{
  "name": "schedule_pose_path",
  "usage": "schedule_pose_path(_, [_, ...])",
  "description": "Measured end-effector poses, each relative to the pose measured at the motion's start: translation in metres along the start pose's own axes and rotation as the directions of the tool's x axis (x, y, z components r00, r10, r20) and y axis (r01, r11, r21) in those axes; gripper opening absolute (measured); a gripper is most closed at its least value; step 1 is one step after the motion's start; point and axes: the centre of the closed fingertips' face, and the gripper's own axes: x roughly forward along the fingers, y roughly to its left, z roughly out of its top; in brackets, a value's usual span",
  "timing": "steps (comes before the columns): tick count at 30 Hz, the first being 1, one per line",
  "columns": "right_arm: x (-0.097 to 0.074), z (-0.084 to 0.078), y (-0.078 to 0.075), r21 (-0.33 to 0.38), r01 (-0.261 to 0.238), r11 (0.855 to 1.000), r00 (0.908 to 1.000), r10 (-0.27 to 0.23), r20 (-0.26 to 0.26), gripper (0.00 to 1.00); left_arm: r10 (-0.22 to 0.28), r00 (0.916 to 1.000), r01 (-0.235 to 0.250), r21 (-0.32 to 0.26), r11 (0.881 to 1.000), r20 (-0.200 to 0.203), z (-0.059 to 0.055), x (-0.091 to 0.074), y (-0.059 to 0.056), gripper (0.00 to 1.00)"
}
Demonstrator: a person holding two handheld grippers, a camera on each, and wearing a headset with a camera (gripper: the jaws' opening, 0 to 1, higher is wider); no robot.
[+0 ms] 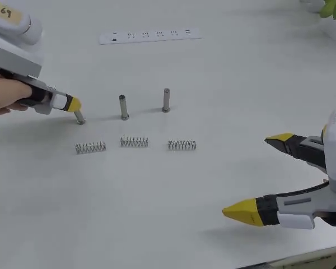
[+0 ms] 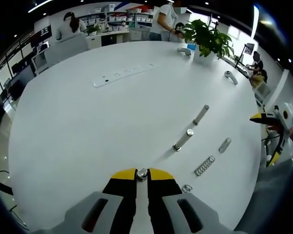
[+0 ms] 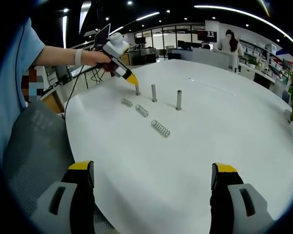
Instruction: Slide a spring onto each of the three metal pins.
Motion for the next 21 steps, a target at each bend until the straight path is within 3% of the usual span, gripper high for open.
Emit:
schedule_pose_path(4, [0.0001,-0.0001,-0.0002,-0.002,0.000,1.000,1.0000,0.000,0.000,0.99,-0.001,1.0000,0.001,0.016,1.000,0.002,-0.0017,-0.0017,-0.0067,0.00])
schedule_pose_path(21, [0.0001,-0.0010,0.0002,-0.003,-0.007,1.000,1.0000,0.007,-0.001,0.99,-0.002,0.9998,0.001,0.050,0.999,0.018,-0.0022,0.0011,-0.0056,0.00])
